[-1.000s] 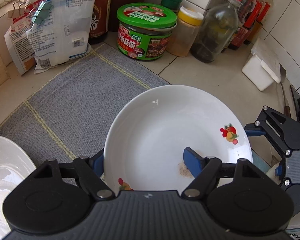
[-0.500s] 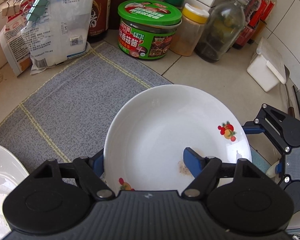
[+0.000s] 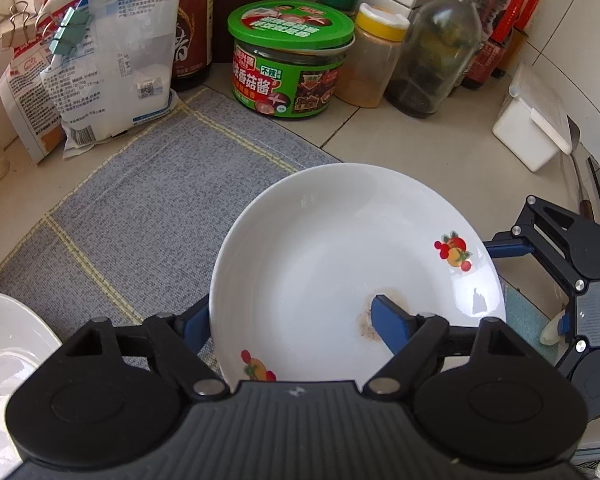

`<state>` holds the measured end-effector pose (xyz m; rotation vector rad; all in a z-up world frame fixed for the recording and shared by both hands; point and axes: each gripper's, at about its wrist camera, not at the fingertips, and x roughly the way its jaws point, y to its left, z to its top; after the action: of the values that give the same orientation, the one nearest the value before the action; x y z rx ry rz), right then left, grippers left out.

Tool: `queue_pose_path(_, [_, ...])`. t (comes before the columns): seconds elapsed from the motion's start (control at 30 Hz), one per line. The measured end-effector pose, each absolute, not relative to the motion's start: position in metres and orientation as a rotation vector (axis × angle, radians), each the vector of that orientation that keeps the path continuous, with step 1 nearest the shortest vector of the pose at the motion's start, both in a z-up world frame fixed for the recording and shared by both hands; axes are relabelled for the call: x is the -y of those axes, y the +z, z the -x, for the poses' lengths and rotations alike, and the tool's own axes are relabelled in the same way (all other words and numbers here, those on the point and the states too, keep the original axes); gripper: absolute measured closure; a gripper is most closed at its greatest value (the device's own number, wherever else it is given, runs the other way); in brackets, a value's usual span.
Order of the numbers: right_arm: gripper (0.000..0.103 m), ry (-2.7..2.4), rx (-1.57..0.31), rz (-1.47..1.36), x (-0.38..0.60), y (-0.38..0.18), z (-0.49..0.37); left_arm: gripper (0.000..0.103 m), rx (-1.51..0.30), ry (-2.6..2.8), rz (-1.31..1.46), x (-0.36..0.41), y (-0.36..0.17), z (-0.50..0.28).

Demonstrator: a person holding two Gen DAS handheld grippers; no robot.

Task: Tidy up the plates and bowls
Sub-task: 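Lift the stained plate with the left tool and carry it toward the counter corner, then lower the stained plate onto the towel and open the left tool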

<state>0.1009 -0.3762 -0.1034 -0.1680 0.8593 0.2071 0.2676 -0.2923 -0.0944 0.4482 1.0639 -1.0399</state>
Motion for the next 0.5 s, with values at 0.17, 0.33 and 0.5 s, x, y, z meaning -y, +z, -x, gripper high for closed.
queue_pose_path(0.17, [0.0, 0.173, -0.868, 0.127, 0.38, -0.101, -0.095, 0.018, -1.021, -1.018, -0.471, 0.284, -0.085, -0.261])
queue_pose_path(0.33, [0.0, 0.122, -0.887, 0.106, 0.379, -0.095, -0.083, 0.018, -0.992, -0.989, -0.437, 0.268, -0.068, -0.253])
queue_pose_path(0.5, [0.0, 0.072, -0.909, 0.081, 0.372, -0.086, -0.068, 0.017, -0.932, -0.961, -0.402, 0.248, -0.045, -0.234])
